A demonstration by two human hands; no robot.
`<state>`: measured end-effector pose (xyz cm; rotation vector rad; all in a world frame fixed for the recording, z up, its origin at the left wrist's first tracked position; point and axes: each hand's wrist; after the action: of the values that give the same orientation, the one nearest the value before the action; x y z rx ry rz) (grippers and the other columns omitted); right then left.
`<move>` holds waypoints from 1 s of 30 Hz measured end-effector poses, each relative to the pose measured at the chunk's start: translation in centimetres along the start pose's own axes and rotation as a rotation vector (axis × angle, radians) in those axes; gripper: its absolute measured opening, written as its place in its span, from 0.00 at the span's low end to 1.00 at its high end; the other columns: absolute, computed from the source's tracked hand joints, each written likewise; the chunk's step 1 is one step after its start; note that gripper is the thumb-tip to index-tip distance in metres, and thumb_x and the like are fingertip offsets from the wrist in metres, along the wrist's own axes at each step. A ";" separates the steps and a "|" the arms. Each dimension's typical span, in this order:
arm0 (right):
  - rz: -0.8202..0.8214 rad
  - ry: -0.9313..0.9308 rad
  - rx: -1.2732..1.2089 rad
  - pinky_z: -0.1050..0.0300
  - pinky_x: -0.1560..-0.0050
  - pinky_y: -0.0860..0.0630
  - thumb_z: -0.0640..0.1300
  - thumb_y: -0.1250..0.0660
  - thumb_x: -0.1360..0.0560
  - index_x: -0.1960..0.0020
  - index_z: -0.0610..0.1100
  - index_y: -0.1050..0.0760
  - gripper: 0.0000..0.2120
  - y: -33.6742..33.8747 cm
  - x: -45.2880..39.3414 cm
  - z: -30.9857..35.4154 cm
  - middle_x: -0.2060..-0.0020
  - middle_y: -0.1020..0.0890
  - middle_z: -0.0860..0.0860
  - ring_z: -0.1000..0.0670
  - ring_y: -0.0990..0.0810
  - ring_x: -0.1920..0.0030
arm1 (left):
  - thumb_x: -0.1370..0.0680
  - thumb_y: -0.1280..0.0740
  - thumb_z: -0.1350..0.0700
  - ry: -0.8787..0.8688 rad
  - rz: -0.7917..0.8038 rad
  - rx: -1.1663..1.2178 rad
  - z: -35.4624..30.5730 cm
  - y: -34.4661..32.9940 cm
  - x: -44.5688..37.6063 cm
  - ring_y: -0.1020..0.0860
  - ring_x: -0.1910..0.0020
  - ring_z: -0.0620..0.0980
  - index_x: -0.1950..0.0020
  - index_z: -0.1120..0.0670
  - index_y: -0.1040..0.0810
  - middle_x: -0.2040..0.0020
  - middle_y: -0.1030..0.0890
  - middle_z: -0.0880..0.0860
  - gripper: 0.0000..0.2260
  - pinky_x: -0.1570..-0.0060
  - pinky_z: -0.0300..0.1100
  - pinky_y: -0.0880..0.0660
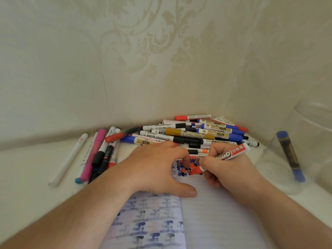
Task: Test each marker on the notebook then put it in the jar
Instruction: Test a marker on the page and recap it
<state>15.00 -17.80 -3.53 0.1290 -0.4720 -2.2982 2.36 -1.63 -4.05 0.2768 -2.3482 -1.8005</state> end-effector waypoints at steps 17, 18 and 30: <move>-0.013 0.018 0.058 0.55 0.70 0.27 0.35 0.30 0.25 0.65 0.43 0.26 0.12 -0.1 0.1 -0.1 0.72 0.18 0.43 0.49 0.21 0.74 | 0.38 0.34 0.19 0.000 0.003 0.001 0.0 -0.1 0.0 0.26 0.45 0.42 0.41 0.33 0.30 0.45 0.27 0.38 0.31 0.46 0.50 0.25; -0.008 0.019 0.057 0.55 0.70 0.27 0.35 0.30 0.25 0.65 0.42 0.25 0.12 -0.1 0.1 -0.1 0.72 0.18 0.43 0.50 0.21 0.74 | 0.37 0.34 0.20 0.000 0.002 0.000 0.0 -0.1 0.0 0.26 0.45 0.43 0.41 0.34 0.30 0.45 0.27 0.38 0.31 0.45 0.50 0.25; -0.024 0.044 0.064 0.55 0.70 0.27 0.35 0.29 0.24 0.65 0.42 0.24 0.12 -0.2 0.0 -0.3 0.71 0.17 0.42 0.50 0.21 0.74 | 0.38 0.34 0.20 0.007 0.004 -0.008 -0.1 0.0 0.0 0.26 0.45 0.42 0.41 0.33 0.30 0.45 0.28 0.37 0.31 0.46 0.50 0.25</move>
<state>14.90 -17.74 -3.86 0.2170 -0.5237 -2.3000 2.36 -1.71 -4.07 0.2771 -2.3352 -1.8034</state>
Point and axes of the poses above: each hand's wrist, its own x-axis away from the middle knuckle, its own y-axis out of the back of the hand, z = x × y
